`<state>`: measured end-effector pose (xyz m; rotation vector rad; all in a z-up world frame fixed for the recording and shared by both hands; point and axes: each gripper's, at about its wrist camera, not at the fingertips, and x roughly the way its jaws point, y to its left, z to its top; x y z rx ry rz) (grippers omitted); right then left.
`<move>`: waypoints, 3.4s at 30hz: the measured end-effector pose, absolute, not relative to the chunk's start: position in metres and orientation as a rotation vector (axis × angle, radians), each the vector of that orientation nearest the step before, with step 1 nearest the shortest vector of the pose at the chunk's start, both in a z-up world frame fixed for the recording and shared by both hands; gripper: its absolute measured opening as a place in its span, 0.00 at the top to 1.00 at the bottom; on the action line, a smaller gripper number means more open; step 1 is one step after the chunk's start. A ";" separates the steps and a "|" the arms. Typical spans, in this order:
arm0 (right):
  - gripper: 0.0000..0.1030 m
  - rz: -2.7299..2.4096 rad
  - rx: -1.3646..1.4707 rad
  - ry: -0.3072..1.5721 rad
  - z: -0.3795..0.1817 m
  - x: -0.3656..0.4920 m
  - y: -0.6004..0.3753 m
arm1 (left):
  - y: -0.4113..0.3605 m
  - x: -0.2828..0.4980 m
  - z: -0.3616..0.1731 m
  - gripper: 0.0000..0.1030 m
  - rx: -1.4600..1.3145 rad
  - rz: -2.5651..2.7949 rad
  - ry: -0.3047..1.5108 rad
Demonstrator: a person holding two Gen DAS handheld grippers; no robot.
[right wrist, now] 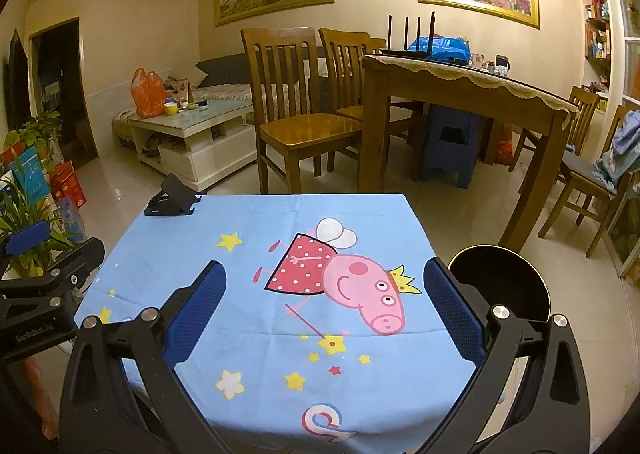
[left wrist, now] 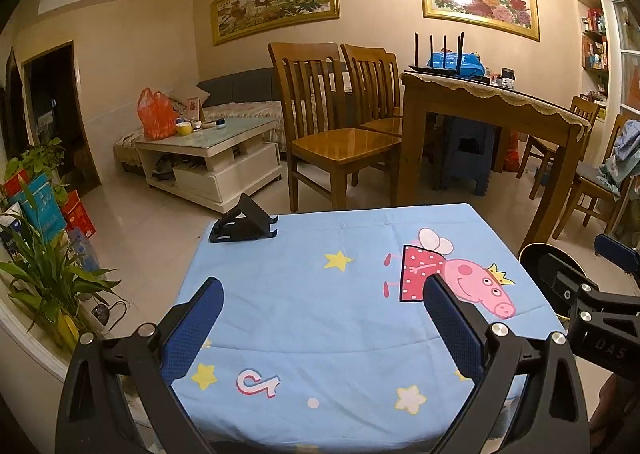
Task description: Collect trash
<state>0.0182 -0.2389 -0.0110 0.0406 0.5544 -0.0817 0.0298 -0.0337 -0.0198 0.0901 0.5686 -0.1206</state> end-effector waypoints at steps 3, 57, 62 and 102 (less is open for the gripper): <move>0.05 -0.081 0.038 0.555 -0.010 0.018 -0.239 | -0.034 0.030 -0.020 0.06 0.088 -0.118 0.567; 0.05 -0.082 0.043 0.559 -0.009 0.018 -0.242 | -0.034 0.027 -0.020 0.06 0.088 -0.111 0.567; 0.05 -0.081 0.044 0.560 -0.010 0.017 -0.241 | -0.034 0.026 -0.020 0.06 0.089 -0.110 0.566; 0.05 -0.077 0.050 0.577 -0.016 0.018 -0.240 | -0.018 0.027 -0.027 0.06 -0.007 -0.100 0.581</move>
